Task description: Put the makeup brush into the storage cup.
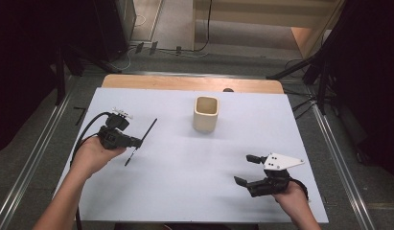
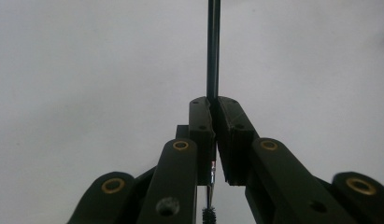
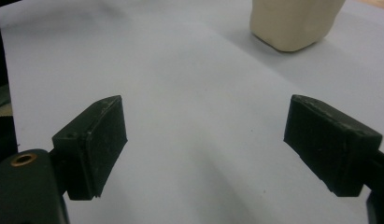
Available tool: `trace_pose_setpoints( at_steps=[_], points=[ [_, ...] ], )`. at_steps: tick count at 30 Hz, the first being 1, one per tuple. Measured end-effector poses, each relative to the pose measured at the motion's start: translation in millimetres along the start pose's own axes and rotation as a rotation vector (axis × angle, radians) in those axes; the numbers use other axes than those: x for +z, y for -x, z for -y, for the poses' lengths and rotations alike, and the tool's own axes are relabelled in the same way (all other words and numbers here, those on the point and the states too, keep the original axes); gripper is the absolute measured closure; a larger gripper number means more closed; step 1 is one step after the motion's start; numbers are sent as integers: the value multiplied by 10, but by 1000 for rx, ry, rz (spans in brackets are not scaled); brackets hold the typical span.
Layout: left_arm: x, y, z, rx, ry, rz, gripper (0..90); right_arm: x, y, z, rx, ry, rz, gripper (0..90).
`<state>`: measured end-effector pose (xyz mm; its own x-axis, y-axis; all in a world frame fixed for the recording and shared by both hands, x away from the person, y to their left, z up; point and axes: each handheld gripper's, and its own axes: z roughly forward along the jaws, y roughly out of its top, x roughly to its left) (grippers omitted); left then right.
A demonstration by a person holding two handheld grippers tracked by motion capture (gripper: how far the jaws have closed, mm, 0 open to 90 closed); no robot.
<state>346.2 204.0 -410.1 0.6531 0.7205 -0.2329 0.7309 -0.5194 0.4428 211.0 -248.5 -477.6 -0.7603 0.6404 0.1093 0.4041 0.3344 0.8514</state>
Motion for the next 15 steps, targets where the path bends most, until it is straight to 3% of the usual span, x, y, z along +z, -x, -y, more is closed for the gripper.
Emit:
trace_pose_setpoints(
  at_steps=[5, 8, 15],
  points=[
    [-44, 87, 10, 29, 21, 37, 849, 22, 9, -29, 36, -29, -52, 141],
    [-53, 153, 19, 54, 27, 71, 850, 39, 11, -39, 25, -37, -62, 140],
    [-65, 265, 51, 115, -4, 72, 850, 69, 1, -82, 3, -19, -88, 140]
  ],
)
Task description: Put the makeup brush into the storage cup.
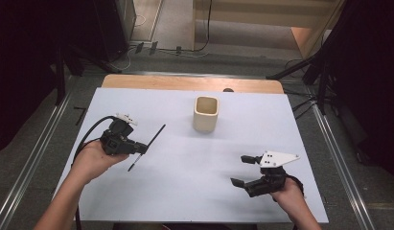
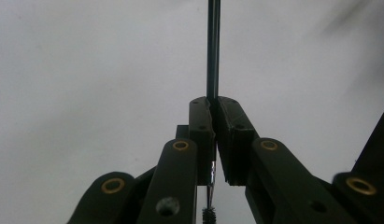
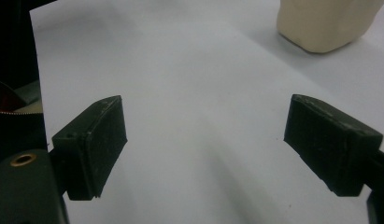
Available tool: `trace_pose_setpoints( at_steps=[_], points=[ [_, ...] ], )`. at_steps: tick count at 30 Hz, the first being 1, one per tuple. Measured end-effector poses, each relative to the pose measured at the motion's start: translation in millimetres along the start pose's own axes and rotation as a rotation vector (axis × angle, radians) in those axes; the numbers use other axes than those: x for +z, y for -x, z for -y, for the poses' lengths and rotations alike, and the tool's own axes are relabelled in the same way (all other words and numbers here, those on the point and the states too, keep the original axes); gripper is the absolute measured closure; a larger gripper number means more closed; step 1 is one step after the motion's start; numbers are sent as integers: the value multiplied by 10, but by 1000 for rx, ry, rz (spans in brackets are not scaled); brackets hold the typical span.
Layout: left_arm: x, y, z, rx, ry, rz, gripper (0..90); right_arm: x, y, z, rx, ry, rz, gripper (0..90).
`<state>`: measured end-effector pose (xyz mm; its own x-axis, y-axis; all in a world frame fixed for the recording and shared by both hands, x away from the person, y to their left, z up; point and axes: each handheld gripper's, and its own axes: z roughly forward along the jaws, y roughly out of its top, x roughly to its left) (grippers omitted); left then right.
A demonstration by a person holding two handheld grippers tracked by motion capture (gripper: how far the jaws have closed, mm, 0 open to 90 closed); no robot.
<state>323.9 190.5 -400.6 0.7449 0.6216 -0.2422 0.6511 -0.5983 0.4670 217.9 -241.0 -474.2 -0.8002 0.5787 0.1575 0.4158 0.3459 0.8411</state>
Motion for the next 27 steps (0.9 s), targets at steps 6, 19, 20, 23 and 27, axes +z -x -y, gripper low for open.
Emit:
trace_pose_setpoints(
  at_steps=[6, 19, 20, 23, 27],
  points=[
    [17, 77, 17, 41, -14, 9, 849, 39, -10, -29, -9, -11, -19, 140],
    [96, 217, 29, 119, -61, 30, 849, 91, -42, -71, -30, 12, -14, 140],
    [100, 223, 29, 125, -62, 34, 849, 97, -51, -77, -23, 10, -12, 139],
    [109, 245, 29, 145, -65, 42, 849, 111, -59, -86, -15, 5, -22, 139],
    [121, 275, 33, 172, -68, 57, 849, 113, -55, -91, -18, 3, -20, 139]
  ],
)
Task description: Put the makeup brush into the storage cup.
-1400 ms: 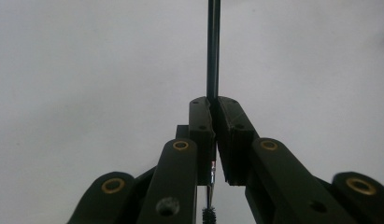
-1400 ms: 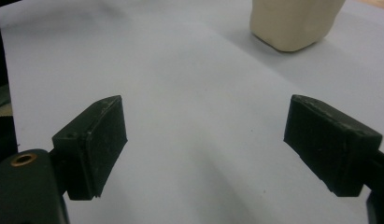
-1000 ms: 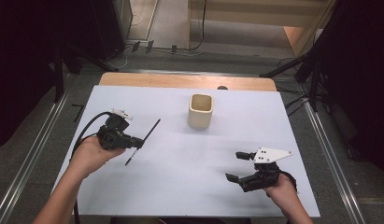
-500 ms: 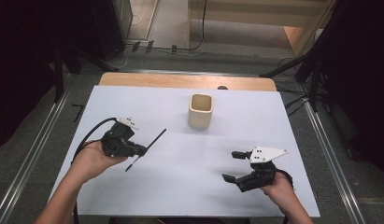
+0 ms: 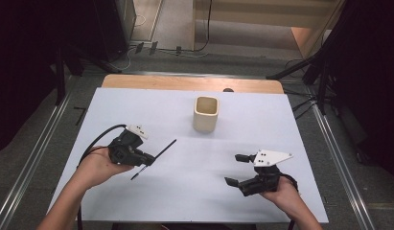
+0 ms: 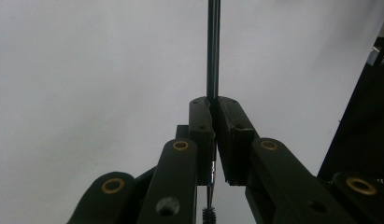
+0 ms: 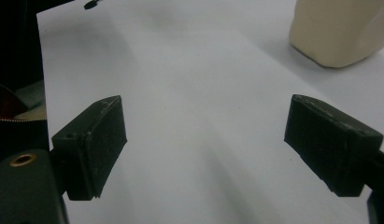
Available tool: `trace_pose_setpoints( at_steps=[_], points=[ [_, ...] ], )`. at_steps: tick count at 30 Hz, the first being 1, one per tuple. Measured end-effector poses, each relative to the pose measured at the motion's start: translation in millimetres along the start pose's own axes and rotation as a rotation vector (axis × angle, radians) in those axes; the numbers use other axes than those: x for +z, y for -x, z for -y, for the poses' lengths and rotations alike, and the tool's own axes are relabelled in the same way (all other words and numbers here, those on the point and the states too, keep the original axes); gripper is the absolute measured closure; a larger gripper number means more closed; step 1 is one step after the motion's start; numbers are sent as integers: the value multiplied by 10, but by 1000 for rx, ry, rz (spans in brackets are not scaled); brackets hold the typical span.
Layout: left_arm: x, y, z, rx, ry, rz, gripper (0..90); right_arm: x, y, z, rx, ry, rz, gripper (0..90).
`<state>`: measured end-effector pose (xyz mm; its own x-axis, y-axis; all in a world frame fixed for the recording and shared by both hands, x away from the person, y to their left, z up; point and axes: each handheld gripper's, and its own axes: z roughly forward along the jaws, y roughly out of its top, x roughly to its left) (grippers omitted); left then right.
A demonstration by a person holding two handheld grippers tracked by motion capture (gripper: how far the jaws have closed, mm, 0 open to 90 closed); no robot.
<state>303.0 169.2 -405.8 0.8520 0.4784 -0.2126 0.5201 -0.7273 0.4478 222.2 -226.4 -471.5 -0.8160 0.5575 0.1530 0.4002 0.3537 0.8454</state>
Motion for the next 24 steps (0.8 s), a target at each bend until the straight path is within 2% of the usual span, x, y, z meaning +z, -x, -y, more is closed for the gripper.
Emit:
trace_pose_setpoints(
  at_steps=[2, 6, 9, 12, 16, 18, 21, 24],
  points=[
    [11, 22, -6, 12, -6, 6, 849, 1, 12, -3, -3, -2, 7, 139],
    [36, 60, -26, 27, -17, 17, 849, 3, 31, -19, -18, -10, -10, 137],
    [37, 76, -35, 42, -21, 41, 848, 37, 76, -46, 10, -35, -13, 140],
    [39, 98, -51, 46, -18, 48, 849, 68, 119, -67, 25, -38, -25, 140],
    [59, 125, -69, 71, -30, 48, 849, 71, 145, -96, -7, -35, -38, 141],
    [73, 139, -77, 83, -38, 46, 848, 65, 143, -111, -20, -31, -61, 148],
    [95, 159, -84, 102, -48, 45, 848, 67, 141, -134, -66, -35, -73, 148],
    [107, 170, -91, 120, -64, 47, 849, 97, 157, -164, -73, -34, -85, 148]
  ],
)
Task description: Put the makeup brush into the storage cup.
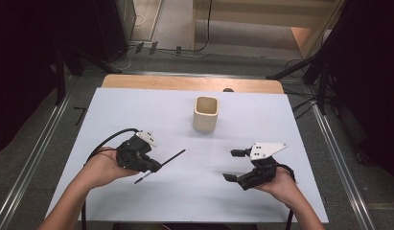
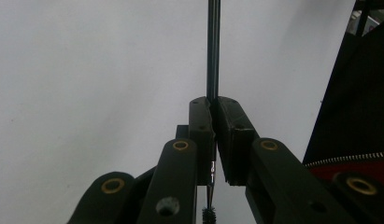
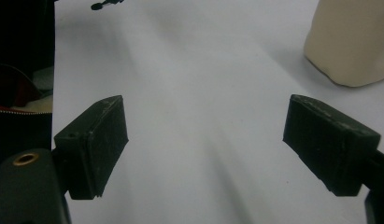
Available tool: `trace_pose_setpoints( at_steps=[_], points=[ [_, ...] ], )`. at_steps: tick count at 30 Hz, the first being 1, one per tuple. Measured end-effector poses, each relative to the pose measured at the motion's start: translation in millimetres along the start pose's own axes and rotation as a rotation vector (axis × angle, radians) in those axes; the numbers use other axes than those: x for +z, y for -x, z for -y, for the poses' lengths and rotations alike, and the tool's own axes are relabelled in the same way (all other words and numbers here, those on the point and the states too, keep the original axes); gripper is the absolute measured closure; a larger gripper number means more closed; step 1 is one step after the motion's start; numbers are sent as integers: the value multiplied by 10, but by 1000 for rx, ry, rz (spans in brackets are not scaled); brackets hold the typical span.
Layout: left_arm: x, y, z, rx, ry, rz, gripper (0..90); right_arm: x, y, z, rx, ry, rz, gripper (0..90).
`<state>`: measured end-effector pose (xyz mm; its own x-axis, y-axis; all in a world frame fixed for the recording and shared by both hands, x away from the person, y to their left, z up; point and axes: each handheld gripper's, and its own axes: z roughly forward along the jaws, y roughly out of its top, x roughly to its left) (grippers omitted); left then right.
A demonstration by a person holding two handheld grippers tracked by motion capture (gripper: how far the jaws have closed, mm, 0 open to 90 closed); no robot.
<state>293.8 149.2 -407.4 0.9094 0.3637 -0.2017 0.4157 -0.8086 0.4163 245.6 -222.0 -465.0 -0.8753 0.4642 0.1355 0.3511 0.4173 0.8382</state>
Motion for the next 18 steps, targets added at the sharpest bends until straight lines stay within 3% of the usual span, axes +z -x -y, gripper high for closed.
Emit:
trace_pose_setpoints(
  at_steps=[5, 18],
  points=[
    [36, 11, -27, 17, -18, 6, 849, 62, 30, -31, -16, -39, -18, 148],
    [168, 79, -131, 88, -50, 29, 849, 195, 5, -164, -21, -60, -65, 139]
  ],
)
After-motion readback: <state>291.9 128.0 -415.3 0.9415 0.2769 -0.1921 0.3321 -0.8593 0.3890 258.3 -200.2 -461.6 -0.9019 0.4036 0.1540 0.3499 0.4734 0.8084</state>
